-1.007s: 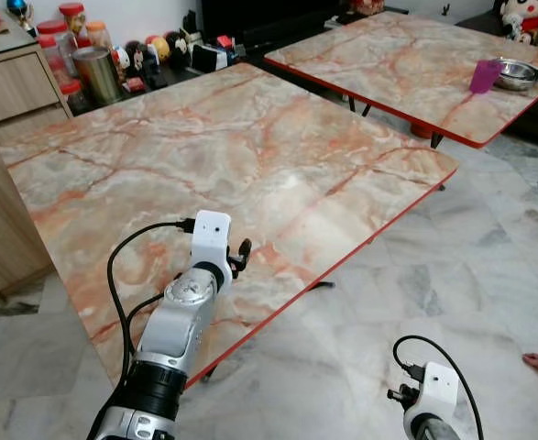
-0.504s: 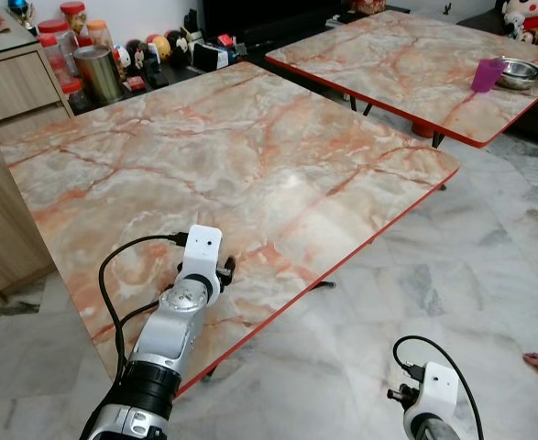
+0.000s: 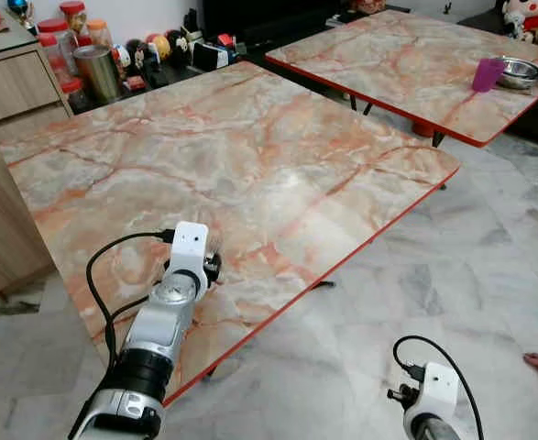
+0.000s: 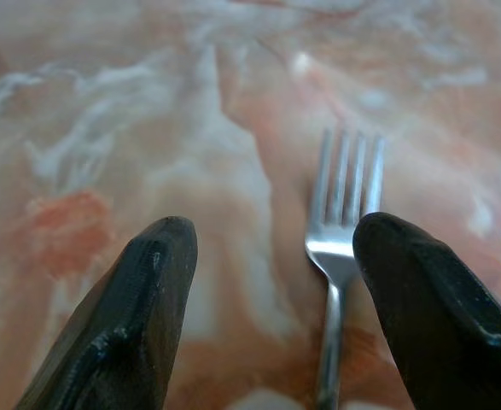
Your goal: Setting the table
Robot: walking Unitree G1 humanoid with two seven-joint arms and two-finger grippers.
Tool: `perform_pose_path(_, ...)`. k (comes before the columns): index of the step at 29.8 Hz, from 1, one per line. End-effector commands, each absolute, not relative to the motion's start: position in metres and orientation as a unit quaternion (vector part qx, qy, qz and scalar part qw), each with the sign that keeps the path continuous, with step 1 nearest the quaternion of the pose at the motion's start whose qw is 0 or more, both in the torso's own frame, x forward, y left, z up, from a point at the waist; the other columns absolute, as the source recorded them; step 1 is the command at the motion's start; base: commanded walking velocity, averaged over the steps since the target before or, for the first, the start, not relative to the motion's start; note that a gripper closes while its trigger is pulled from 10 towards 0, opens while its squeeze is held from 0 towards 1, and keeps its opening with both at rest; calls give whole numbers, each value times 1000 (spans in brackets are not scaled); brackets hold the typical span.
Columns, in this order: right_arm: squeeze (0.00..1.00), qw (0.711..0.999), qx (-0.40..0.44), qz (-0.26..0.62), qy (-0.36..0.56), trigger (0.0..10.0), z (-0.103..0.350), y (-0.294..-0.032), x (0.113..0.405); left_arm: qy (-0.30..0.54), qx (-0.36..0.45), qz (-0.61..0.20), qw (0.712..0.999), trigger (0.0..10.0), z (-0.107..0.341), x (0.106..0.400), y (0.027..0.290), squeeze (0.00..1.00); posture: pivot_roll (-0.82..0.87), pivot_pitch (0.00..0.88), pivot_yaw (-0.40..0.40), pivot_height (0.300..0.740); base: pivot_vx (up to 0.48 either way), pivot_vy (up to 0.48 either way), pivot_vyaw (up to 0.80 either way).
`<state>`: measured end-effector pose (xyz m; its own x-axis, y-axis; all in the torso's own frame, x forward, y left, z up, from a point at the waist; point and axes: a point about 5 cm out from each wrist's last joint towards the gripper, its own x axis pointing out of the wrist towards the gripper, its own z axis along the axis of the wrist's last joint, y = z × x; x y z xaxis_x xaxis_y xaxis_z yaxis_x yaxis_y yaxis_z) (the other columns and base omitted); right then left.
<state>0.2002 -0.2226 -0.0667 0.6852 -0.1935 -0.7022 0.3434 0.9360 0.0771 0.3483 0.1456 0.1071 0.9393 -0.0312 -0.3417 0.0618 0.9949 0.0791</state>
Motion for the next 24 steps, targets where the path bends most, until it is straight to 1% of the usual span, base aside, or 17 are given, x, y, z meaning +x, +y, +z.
perform_pose_path(1, 0, 912, 103, -153, 366, 10000, -66, -225, 200, 175, 37, -26, 984, 10000, 109, 351, 151, 0, 107, 59, -1, 740, 0, 0, 0)
perform_pose_path(3, 0, 912, 104, -153, 366, 10000, -66, -225, 200, 177, 28, -35, 983, 10000, 109, 351, 153, 0, 105, 60, 0, 740, 0, 0, 0)
perform_pose_path(5, 0, 912, 104, -153, 366, 10000, -66, -225, 200, 178, 27, -52, 982, 10000, 109, 349, 160, 0, 105, 61, -1, 740, 0, 0, 0)
perform_pose_path(10, 0, 912, 104, -152, 366, 10000, -66, -226, 200, 175, 25, -47, 983, 10000, 110, 346, 175, 0, 107, 64, -4, 740, 0, 0, 0)
perform_pose_path(15, 0, 912, 104, -151, 366, 10000, -66, -226, 200, 175, 24, -43, 983, 10000, 112, 344, 183, 0, 109, 64, -5, 740, 0, 0, 0)
perform_pose_path(21, 0, 913, 104, -149, 366, 10000, -66, -226, 200, 177, 30, -62, 982, 10000, 112, 339, 182, 0, 107, 63, -7, 740, 0, 0, 0)
perform_pose_path(24, 0, 913, 104, -150, 366, 10000, -66, -227, 200, 172, 47, -93, 980, 10000, 112, 335, 176, 0, 109, 64, -8, 740, 0, 0, 0)
